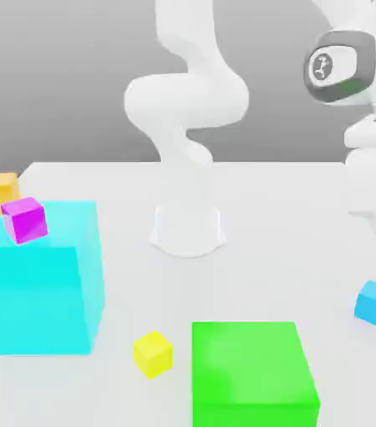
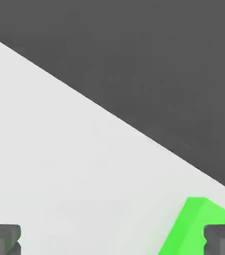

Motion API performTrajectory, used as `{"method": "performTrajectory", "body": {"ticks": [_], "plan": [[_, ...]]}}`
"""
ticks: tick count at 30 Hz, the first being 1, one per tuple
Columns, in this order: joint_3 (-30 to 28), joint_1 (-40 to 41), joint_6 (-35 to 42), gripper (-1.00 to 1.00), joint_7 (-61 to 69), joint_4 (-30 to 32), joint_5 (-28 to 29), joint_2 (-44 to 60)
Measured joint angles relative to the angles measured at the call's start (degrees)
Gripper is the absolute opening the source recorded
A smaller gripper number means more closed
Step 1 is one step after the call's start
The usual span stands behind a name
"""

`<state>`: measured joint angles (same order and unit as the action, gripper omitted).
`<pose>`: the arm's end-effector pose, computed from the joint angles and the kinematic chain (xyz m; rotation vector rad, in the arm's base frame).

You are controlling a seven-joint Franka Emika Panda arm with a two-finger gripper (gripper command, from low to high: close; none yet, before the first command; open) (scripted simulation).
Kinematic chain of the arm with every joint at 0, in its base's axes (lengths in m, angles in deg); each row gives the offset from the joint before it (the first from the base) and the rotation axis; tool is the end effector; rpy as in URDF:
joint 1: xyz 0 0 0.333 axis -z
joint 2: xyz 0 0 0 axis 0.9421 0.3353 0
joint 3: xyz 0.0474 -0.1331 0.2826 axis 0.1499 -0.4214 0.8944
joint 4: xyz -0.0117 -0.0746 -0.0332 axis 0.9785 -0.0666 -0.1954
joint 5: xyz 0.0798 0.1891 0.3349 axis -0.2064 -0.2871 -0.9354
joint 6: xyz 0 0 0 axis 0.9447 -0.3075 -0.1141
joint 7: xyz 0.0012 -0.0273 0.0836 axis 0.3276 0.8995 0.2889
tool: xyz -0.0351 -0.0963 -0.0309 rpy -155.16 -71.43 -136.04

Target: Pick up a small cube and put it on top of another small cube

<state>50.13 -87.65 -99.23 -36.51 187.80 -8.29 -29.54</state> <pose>0.3481 0.3108 0.3018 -3.0680 0.1169 -0.2599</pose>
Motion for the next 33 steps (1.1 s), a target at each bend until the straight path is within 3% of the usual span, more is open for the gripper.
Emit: {"method": "performTrajectory", "body": {"ticks": [5,10,11,18,24,26,30,33], "plan": [[2.0,-6.4,-4.9,0.00,-3.6,3.3,4.7,10.9],[-5.8,-13.4,-11.9,0.00,-11.4,1.7,15.1,21.5],[-8.1,-15.2,-13.5,-1.00,-12.9,1.3,17.0,23.5],[-8.7,-15.8,-13.9,-1.00,-13.2,1.2,17.4,23.9],[-0.9,-9.2,-5.8,-1.00,-3.9,3.6,5.4,12.8],[-4.0,-5.8,-1.7,-1.00,-1.5,3.0,4.0,9.0],[-9.9,8.5,6.8,-1.00,2.5,1.3,2.9,1.6],[-13.8,13.7,13.2,-1.00,5.6,-0.1,1.9,-3.9]]}}
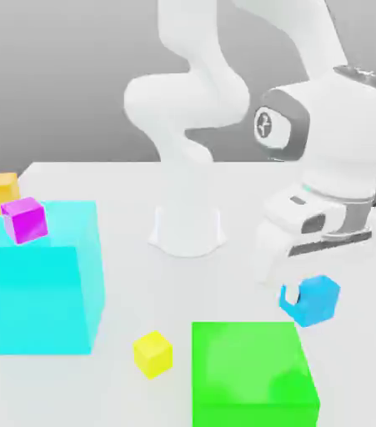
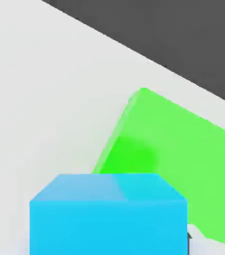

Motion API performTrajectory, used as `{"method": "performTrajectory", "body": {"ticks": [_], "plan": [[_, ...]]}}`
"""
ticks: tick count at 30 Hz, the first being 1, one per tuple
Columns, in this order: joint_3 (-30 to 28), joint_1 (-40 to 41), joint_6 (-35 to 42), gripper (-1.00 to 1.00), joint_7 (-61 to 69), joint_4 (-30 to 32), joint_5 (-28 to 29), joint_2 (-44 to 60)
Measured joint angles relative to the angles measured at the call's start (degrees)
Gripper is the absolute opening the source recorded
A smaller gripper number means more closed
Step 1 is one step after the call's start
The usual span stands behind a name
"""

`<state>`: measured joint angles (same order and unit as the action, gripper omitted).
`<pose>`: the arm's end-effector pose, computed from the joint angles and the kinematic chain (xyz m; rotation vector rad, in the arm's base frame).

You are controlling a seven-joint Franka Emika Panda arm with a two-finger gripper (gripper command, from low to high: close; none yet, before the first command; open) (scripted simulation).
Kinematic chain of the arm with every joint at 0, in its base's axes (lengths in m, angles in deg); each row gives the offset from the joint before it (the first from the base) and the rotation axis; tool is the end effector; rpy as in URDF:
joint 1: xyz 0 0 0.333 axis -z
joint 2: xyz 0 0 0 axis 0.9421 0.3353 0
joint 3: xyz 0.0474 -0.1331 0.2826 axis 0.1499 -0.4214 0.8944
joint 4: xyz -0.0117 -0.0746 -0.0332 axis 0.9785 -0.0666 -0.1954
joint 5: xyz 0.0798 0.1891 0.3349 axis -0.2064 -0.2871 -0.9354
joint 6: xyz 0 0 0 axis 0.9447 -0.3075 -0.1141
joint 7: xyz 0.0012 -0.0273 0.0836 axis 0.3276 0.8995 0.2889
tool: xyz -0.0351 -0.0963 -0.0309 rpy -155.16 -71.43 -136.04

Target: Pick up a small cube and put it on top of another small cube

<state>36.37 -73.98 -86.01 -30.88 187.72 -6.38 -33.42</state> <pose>0.4332 0.1069 0.3124 2.9653 -0.6695 0.0897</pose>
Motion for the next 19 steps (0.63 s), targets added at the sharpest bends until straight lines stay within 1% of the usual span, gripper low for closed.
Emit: {"method": "performTrajectory", "body": {"ticks": [11,13,15,16,19], "plan": [[-19.4,17.9,19.6,-1.00,9.0,-2.9,-1.8,-17.1],[-23.6,21.6,20.4,-1.00,10.5,-2.7,-1.6,-18.1],[-25.4,23.1,17.2,-1.00,11.2,-0.4,-1.4,-17.0],[-25.8,23.4,15.6,1.00,11.4,0.6,-1.4,-16.4],[-25.8,23.4,15.6,1.00,11.4,0.6,-1.4,-16.4]]}}
